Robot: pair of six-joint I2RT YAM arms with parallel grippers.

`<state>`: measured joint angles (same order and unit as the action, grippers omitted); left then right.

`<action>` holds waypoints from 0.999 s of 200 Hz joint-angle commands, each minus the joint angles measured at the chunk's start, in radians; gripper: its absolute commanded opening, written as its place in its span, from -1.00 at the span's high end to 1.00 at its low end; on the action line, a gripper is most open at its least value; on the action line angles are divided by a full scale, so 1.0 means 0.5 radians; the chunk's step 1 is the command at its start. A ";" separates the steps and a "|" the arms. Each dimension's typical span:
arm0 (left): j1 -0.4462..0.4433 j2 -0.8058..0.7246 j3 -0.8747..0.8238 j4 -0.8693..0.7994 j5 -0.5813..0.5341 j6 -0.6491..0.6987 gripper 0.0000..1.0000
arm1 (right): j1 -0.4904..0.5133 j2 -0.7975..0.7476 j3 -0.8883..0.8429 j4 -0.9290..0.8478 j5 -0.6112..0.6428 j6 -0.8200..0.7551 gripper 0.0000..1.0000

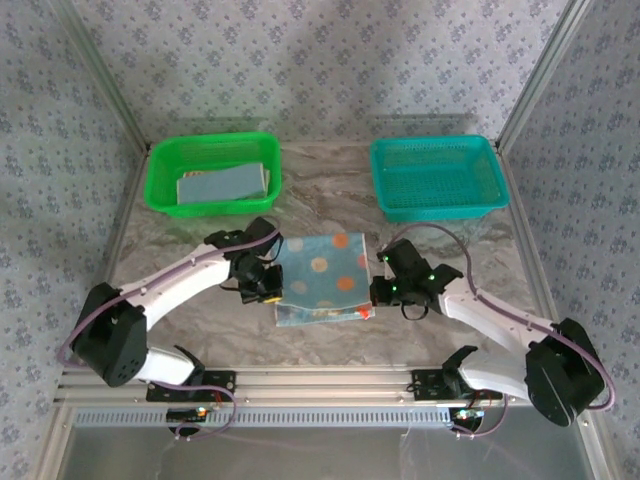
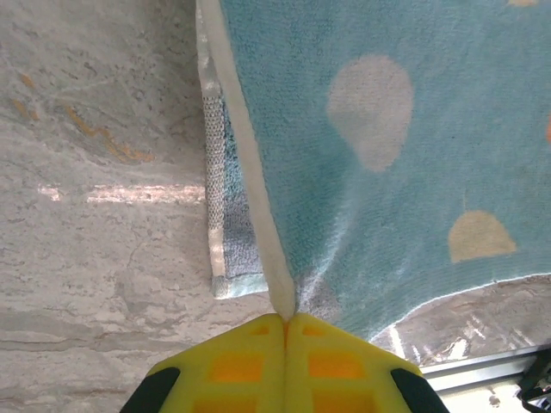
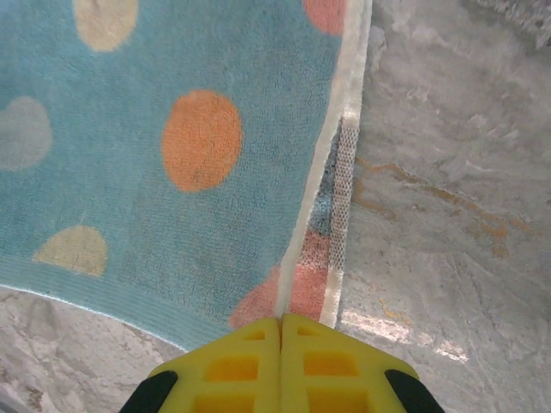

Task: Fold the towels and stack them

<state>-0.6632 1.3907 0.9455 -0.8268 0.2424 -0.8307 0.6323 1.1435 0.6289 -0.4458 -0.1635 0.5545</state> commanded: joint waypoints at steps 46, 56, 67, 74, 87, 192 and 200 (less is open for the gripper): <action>-0.008 -0.073 -0.047 -0.121 -0.009 0.003 1.00 | 0.027 -0.119 -0.023 -0.156 0.056 0.056 0.93; -0.011 -0.070 -0.071 -0.086 0.014 -0.007 1.00 | 0.036 -0.115 -0.045 -0.140 0.052 0.067 0.93; -0.012 -0.066 -0.098 -0.062 0.019 -0.016 1.00 | 0.043 -0.109 -0.065 -0.119 0.051 0.075 0.92; -0.017 -0.057 -0.107 -0.053 0.024 -0.016 1.00 | 0.048 -0.100 -0.076 -0.102 0.051 0.079 0.92; -0.020 -0.041 -0.131 -0.033 0.030 -0.015 1.00 | 0.055 -0.073 -0.093 -0.074 0.045 0.084 0.92; -0.077 0.218 -0.270 0.187 0.077 0.006 1.00 | 0.189 0.141 -0.227 0.116 0.064 0.100 0.91; -0.083 0.237 -0.269 0.195 0.075 0.010 0.99 | 0.198 0.153 -0.235 0.123 0.068 0.100 0.91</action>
<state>-0.6926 1.4845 0.8124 -0.7410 0.2737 -0.8318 0.7162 1.2015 0.5259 -0.3962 -0.1524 0.5880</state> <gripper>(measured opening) 0.041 0.049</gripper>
